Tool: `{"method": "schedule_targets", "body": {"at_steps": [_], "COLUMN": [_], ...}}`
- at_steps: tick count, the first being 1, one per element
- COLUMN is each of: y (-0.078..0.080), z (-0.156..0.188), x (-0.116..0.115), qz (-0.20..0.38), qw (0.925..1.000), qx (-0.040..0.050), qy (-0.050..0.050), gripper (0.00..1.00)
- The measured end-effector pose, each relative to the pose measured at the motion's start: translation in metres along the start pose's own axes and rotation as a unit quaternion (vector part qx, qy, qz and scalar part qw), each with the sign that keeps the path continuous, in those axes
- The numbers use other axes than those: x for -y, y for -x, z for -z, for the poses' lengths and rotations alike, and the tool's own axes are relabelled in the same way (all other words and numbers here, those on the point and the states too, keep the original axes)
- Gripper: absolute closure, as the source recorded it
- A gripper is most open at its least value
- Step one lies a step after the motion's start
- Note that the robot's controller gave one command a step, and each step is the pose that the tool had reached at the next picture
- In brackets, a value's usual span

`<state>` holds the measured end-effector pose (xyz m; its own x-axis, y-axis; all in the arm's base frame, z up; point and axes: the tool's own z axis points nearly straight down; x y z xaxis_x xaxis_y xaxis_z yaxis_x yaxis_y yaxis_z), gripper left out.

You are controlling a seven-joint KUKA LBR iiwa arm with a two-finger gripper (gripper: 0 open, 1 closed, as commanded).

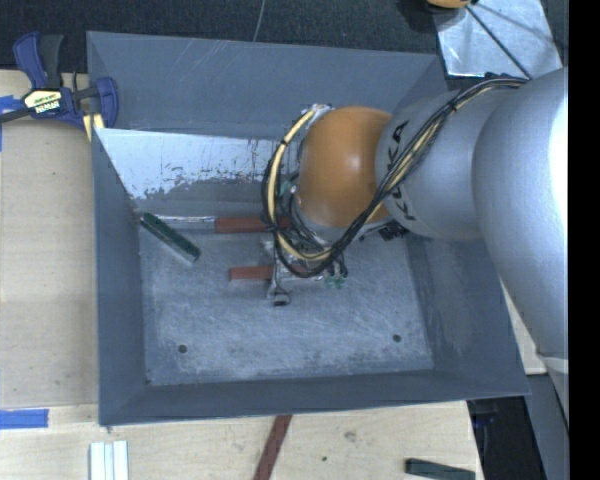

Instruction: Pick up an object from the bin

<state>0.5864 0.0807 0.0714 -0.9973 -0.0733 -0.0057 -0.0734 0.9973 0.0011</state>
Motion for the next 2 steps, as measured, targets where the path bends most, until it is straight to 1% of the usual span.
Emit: {"method": "schedule_targets", "body": {"at_steps": [1, 2], "y": [0.0, 0.01], "z": [0.0, 0.159], "x": [0.0, -0.009], "qz": [0.0, 0.005], "qw": [1.0, 1.0], "qx": [0.0, 0.0012], "qy": [0.0, 0.0], "gripper": [1.0, 1.0]}}
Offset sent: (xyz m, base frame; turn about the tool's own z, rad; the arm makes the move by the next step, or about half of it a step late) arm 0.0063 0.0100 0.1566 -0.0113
